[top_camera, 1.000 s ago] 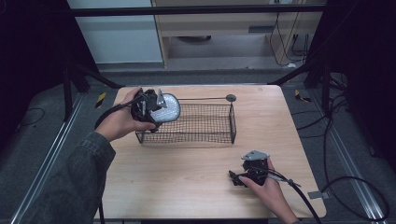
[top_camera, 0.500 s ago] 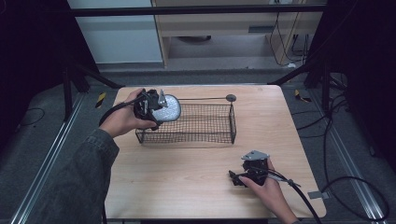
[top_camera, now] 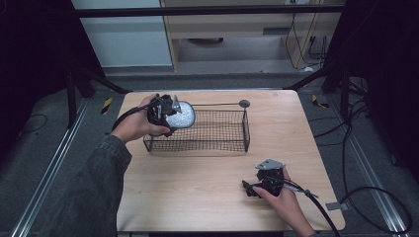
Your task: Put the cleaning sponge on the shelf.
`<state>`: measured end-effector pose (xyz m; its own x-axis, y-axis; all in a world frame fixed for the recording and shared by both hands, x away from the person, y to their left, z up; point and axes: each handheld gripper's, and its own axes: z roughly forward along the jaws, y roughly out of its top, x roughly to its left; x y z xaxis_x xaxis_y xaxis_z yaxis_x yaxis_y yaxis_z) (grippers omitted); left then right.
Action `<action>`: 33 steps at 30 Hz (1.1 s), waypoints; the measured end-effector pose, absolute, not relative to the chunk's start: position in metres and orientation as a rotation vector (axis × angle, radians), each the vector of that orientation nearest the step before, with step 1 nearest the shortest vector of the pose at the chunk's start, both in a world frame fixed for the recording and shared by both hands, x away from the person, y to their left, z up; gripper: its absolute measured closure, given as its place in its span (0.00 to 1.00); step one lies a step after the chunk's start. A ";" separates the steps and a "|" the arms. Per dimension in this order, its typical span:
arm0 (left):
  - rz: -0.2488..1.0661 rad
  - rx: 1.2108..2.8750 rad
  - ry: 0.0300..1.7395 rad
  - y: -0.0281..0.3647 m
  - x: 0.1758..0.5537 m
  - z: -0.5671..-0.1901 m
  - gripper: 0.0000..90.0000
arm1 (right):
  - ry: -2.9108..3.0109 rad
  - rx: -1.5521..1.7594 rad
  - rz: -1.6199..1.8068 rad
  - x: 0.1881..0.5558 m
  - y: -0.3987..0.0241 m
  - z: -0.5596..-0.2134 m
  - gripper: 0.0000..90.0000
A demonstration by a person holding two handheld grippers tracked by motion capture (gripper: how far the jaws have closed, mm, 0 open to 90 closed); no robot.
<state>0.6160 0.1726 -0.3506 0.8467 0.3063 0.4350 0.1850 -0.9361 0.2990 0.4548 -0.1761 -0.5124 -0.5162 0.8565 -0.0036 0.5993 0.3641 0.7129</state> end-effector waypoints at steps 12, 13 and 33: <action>0.740 2.783 0.353 0.172 0.621 -0.358 0.11 | 2.255 1.274 0.945 0.455 -0.176 -0.512 0.00; 0.742 2.786 0.346 0.171 0.621 -0.358 0.11 | 2.255 1.276 0.945 0.455 -0.176 -0.512 0.00; 0.734 2.817 0.287 0.161 0.626 -0.370 0.11 | 2.254 1.273 0.945 0.455 -0.176 -0.512 0.00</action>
